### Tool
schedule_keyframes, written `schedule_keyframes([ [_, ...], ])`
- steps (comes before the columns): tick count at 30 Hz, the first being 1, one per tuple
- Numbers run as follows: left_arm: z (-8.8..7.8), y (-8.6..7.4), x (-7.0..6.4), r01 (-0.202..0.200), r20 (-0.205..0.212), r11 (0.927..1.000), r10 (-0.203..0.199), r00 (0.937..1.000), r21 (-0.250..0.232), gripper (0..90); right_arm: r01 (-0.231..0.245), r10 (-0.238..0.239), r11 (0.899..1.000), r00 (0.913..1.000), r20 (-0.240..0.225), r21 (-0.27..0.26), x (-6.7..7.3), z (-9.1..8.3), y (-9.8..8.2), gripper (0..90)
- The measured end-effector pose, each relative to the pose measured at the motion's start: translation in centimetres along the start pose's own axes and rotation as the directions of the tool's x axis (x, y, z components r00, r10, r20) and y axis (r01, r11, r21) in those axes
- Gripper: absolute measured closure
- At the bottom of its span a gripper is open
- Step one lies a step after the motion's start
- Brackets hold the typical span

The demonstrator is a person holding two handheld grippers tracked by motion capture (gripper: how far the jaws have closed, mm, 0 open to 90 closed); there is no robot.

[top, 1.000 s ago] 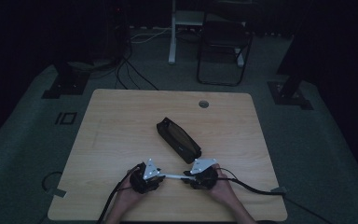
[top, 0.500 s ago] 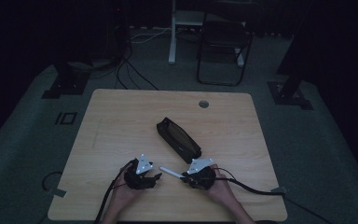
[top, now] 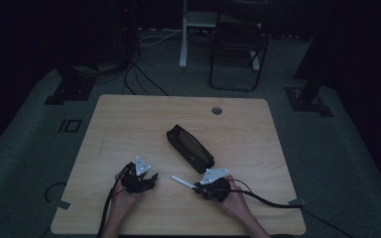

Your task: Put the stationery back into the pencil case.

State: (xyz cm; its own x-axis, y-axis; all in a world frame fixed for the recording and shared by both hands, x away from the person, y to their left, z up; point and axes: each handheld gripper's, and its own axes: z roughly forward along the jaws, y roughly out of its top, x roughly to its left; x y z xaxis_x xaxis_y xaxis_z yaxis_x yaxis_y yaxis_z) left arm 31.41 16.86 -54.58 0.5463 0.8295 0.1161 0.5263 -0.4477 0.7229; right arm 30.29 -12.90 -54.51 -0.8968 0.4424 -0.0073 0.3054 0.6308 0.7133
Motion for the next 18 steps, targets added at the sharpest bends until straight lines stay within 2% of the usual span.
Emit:
schedule_keyframes([
  [6, 0.1, -0.1, 0.2, 0.013, 0.019, 0.9999, -0.013, 0.9997, -0.008, 39.0, -0.009, 0.009, 1.000, 1.0000, 0.001, 0.000, -0.2, -0.2, -0.2, 78.9],
  [12, 0.4, -0.2, 0.7, 0.069, 0.066, 0.9976, -0.068, 0.9955, -0.007, 38.3, -0.014, 0.014, 1.000, 0.9998, 0.010, -0.028, -0.5, -1.1, -0.2, 78.9],
  [18, 0.4, -0.2, 0.7, 0.072, 0.066, 0.9974, -0.071, 0.9953, -0.006, 38.0, -0.021, 0.022, 0.999, 0.9993, 0.029, -0.038, -0.9, -1.9, -0.3, 78.9],
])
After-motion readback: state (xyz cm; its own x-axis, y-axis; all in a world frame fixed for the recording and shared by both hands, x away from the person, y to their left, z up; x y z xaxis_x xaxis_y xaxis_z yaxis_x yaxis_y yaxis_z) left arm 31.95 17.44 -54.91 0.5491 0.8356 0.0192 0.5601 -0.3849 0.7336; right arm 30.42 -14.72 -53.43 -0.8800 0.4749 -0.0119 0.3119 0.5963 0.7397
